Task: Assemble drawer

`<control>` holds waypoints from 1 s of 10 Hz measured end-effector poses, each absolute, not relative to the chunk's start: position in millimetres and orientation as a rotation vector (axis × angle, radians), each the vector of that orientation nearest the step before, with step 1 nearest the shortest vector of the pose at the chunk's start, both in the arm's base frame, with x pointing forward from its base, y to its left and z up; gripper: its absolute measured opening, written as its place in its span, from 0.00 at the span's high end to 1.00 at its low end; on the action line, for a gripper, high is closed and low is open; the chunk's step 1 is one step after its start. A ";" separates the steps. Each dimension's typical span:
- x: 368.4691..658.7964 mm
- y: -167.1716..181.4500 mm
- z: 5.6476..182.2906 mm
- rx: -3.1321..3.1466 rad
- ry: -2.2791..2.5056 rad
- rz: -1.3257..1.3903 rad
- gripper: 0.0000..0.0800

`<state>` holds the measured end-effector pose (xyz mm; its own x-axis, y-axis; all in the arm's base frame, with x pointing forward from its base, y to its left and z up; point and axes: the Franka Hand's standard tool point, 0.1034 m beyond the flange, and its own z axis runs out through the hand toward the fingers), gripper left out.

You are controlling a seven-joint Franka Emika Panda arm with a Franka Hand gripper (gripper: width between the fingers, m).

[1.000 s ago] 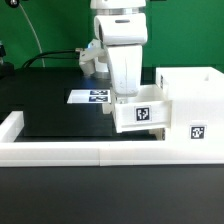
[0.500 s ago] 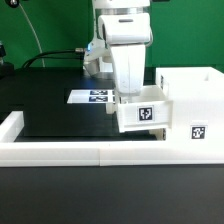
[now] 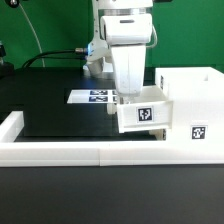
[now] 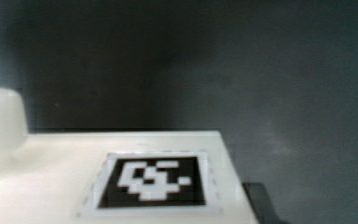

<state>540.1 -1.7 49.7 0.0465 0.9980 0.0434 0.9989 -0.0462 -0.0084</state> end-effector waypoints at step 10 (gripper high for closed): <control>539.6 2.3 50.2 -2.224 -2.176 -0.048 0.94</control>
Offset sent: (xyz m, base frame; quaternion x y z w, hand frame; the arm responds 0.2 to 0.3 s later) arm 0.0000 0.0000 0.0000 0.0000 0.0000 0.0000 1.0000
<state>539.6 2.3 50.2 0.0217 0.9988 0.0430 0.9998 -0.0217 -0.0003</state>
